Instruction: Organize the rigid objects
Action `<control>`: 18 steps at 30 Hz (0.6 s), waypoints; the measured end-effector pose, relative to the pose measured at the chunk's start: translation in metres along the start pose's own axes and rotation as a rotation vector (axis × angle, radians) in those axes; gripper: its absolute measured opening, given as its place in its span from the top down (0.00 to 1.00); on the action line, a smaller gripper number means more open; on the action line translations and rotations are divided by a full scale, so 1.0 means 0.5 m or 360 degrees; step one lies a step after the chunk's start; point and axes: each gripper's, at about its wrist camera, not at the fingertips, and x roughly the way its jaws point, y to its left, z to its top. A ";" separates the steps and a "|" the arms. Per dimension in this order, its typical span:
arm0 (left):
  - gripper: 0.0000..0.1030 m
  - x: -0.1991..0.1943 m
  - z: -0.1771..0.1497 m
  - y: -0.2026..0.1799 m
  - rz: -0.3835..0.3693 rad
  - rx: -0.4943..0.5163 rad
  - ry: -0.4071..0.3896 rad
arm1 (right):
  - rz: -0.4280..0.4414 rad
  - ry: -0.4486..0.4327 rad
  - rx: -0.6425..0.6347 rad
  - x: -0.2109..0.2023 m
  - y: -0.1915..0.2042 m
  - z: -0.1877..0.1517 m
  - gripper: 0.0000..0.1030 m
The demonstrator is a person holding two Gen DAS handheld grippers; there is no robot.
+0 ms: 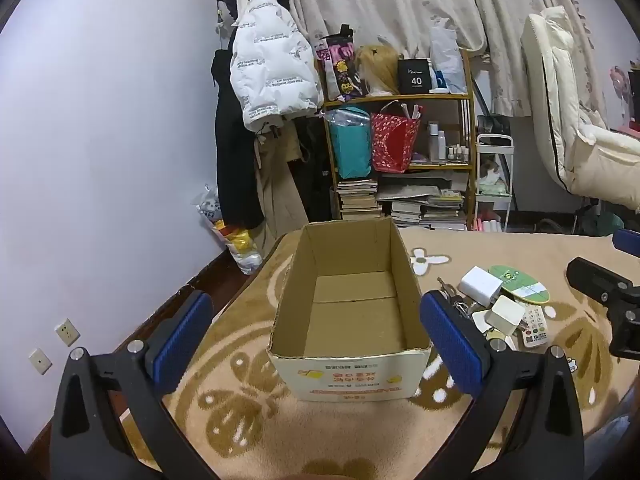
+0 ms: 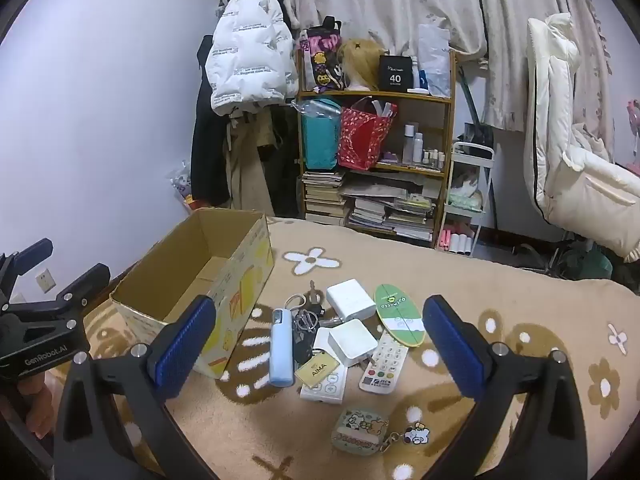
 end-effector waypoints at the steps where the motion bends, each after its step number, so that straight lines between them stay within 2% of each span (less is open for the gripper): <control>1: 0.01 0.001 0.000 0.000 -0.0006 -0.0003 0.0003 | -0.0005 -0.0008 -0.0007 0.000 0.000 0.000 0.00; 18: 0.01 0.014 -0.003 0.001 0.0004 -0.0006 0.0015 | -0.0015 -0.0001 -0.0042 0.002 0.001 -0.003 0.00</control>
